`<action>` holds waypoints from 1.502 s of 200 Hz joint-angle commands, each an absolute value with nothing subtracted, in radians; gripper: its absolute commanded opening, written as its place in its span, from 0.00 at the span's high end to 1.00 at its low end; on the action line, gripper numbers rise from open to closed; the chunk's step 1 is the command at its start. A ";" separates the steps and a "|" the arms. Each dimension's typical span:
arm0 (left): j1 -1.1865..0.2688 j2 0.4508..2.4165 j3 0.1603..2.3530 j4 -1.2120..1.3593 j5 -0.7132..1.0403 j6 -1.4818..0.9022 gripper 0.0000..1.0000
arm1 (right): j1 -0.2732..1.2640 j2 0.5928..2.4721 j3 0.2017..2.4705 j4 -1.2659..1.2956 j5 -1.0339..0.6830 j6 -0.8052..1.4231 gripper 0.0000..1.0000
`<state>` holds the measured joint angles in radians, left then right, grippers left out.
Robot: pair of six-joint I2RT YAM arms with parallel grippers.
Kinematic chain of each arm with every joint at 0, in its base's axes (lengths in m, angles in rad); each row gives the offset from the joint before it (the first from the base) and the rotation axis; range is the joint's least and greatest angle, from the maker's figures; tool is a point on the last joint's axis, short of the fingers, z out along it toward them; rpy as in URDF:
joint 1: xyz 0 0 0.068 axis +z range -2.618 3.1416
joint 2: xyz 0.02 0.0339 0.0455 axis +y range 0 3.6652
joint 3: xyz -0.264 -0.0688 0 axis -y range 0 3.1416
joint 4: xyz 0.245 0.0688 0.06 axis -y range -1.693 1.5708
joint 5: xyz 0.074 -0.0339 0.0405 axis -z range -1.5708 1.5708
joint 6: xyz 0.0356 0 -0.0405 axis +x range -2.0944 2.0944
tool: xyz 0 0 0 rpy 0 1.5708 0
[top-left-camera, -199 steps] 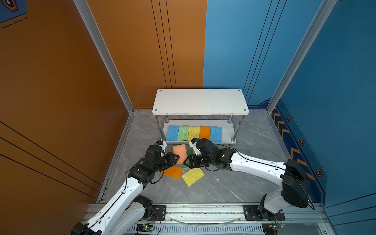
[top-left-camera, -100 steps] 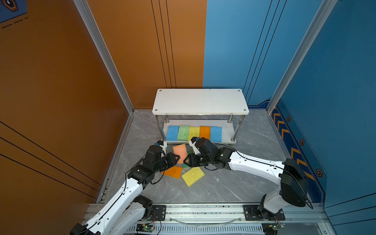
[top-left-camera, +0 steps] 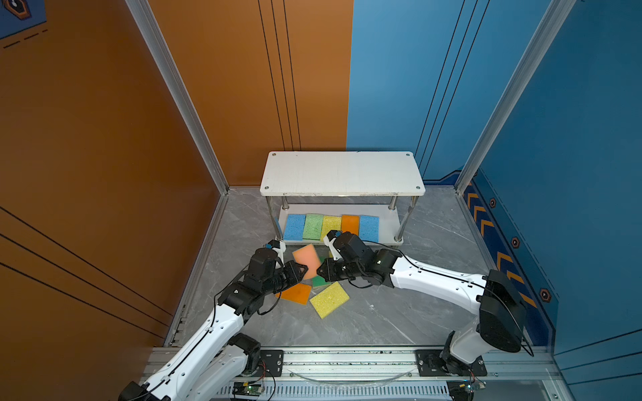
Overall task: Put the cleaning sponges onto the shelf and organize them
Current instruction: 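Pull the pink sponge from the left gripper with the right gripper, then raise the pink sponge onto the top shelf while the left gripper retracts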
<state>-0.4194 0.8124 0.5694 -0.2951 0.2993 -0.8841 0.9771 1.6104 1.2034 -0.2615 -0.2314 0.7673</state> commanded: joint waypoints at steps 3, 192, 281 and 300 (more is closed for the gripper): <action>-0.433 0.807 0.584 -0.287 0.316 -0.882 0.81 | 0.979 1.627 1.228 -0.275 -0.216 0.756 1.00; -0.123 0.406 0.676 -0.686 0.264 -0.768 0.05 | 1.011 1.423 1.266 -0.351 -0.131 0.753 1.00; -0.100 0.346 0.621 -0.686 0.322 -0.783 0.01 | 0.967 1.565 1.710 -0.445 -0.204 0.707 1.00; -0.096 0.346 0.616 -0.686 0.336 -0.778 0.01 | 0.949 1.637 1.840 -0.454 -0.228 0.712 1.00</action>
